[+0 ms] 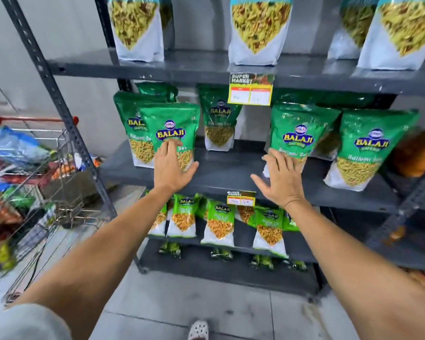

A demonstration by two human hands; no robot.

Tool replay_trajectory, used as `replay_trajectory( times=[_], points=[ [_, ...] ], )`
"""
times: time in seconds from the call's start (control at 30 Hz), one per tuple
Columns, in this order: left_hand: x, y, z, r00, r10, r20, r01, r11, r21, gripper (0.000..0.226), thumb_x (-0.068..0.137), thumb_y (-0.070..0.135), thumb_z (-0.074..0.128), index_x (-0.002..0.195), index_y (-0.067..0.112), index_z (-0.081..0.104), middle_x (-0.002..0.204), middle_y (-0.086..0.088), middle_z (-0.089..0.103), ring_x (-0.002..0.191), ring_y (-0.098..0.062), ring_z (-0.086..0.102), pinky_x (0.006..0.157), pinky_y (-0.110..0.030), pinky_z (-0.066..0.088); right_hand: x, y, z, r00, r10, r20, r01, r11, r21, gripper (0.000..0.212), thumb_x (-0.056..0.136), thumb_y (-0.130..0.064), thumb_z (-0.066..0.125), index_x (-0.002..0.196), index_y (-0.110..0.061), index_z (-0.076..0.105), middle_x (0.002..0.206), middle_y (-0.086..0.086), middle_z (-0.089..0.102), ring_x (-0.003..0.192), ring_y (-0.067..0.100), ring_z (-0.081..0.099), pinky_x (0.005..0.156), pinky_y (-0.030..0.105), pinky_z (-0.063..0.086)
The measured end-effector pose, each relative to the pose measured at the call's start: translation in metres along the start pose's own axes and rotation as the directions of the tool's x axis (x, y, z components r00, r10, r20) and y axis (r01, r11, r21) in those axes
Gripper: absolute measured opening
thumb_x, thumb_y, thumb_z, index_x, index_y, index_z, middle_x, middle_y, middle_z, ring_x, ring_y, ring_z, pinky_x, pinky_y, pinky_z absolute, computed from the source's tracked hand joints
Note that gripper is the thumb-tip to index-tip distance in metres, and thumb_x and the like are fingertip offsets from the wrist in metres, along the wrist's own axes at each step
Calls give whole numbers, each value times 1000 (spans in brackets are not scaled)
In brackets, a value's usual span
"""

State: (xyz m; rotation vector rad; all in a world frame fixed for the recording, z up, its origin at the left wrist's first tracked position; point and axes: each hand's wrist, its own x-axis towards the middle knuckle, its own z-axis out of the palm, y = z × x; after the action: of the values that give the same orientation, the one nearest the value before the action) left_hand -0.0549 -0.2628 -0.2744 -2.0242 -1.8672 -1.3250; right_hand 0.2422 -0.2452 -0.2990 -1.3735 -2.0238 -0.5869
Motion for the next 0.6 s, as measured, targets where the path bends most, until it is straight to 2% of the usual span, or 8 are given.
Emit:
replay_trajectory(
  times=[0.13, 0.2, 0.3, 0.4, 0.5, 0.6],
  points=[
    [3, -32, 13, 988, -149, 27, 151, 980, -129, 72, 71, 44, 76, 121, 2, 46, 122, -17, 51, 116, -33, 47, 101, -41, 39, 5, -25, 29, 988, 38, 152, -67, 979, 194, 64, 80, -57, 57, 123, -11, 46, 135, 15, 48, 121, 37, 47, 100, 49, 41],
    [11, -51, 19, 968, -247, 31, 248, 944, -219, 80, 68, 41, 82, 126, 2, 42, 127, -17, 48, 122, -31, 45, 105, -41, 38, 21, -38, 45, 971, 74, 229, -151, 927, 342, 71, 77, -57, 62, 128, -12, 42, 138, 13, 43, 124, 34, 43, 103, 47, 39],
    [28, -86, 29, 905, -421, 59, 413, 839, -355, 93, 63, 39, 87, 134, 5, 37, 136, -14, 45, 129, -26, 44, 112, -38, 34, 49, -60, 77, 913, 181, 365, -368, 752, 547, 81, 69, -54, 74, 132, -19, 37, 138, 6, 40, 125, 27, 43, 103, 42, 41],
    [43, -126, 41, 849, -508, 145, 519, 750, -410, 94, 61, 35, 89, 135, 9, 38, 137, -10, 46, 128, -25, 45, 112, -44, 36, 82, -81, 120, 822, 245, 513, -559, 515, 650, 91, 60, -47, 84, 134, -23, 35, 142, 4, 39, 125, 23, 46, 102, 44, 44],
    [52, -159, 54, 835, -492, 246, 550, 732, -402, 87, 62, 30, 89, 132, 12, 40, 131, -7, 52, 123, -26, 51, 106, -50, 42, 109, -98, 163, 738, 194, 646, -669, 338, 663, 95, 57, -35, 89, 135, -29, 35, 147, 3, 36, 128, 24, 44, 101, 40, 44],
    [63, -169, 63, 825, -463, 325, 565, 706, -426, 86, 64, 20, 89, 133, 13, 39, 125, -3, 58, 115, -18, 55, 104, -39, 47, 126, -111, 190, 704, 106, 702, -701, 260, 664, 96, 58, -21, 89, 137, -31, 35, 152, -1, 32, 128, 23, 43, 96, 34, 43]
  ],
)
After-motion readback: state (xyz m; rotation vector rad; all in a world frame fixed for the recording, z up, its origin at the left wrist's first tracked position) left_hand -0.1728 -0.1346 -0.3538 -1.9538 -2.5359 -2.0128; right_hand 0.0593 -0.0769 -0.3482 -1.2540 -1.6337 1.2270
